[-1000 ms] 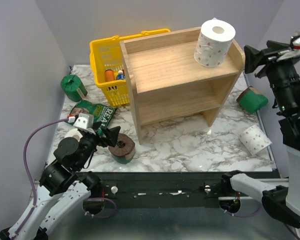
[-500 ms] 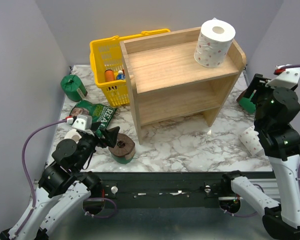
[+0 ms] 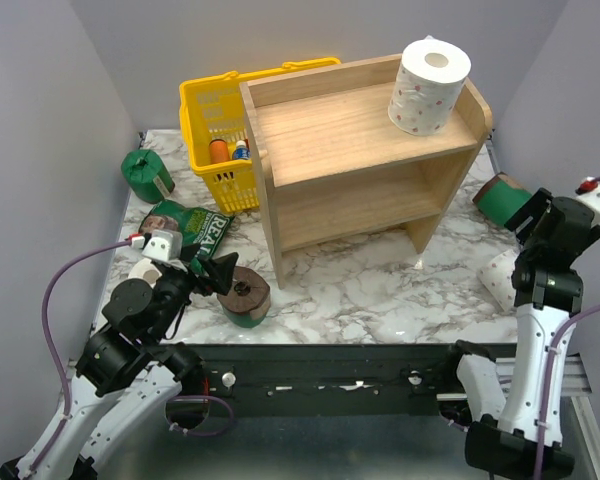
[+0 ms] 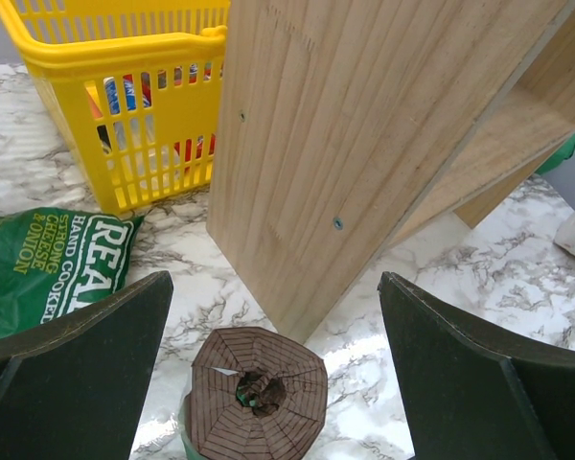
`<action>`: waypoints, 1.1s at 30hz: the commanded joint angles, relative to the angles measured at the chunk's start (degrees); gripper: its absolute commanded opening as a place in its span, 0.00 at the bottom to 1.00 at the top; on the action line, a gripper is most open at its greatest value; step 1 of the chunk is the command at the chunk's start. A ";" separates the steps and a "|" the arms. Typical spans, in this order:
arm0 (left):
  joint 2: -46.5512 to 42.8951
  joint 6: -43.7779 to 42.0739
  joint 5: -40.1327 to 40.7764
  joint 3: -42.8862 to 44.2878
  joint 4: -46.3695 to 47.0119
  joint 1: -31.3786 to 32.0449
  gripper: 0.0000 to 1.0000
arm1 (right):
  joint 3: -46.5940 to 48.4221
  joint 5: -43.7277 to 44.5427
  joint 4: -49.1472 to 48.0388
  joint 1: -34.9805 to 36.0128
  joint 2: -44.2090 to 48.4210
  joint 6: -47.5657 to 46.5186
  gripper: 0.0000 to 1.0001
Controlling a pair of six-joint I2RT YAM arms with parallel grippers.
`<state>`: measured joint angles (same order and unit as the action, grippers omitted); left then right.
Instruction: Place and organize the paper towels onto the shelf
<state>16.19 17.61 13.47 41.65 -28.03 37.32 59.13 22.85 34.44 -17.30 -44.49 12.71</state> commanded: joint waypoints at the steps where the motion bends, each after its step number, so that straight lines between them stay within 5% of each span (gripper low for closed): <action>1: 1.04 -0.20 -0.46 -0.51 0.52 0.21 0.99 | -8.74 -17.95 -0.41 -9.92 2.38 6.44 0.91; 5: 2.62 -0.12 -2.13 -0.51 0.87 0.30 0.99 | -14.12 -26.36 -1.65 -18.46 2.65 8.56 1.00; 14: 5.00 -0.29 -3.37 -0.43 1.14 1.17 0.99 | -21.16 -19.34 -4.72 -29.62 5.90 14.18 1.00; 29: 7.02 -0.38 -3.02 -0.51 1.40 1.61 0.99 | -26.96 -14.41 -9.65 -30.60 1.53 18.84 1.00; 33: 7.19 -0.38 -3.02 -0.43 1.40 1.61 0.99 | -28.19 -19.32 -12.72 -30.60 -1.03 19.90 0.99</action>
<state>23.20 17.61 11.07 41.65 -27.90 38.74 32.67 5.19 26.09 -47.37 -43.57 30.41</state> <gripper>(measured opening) 0.988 0.997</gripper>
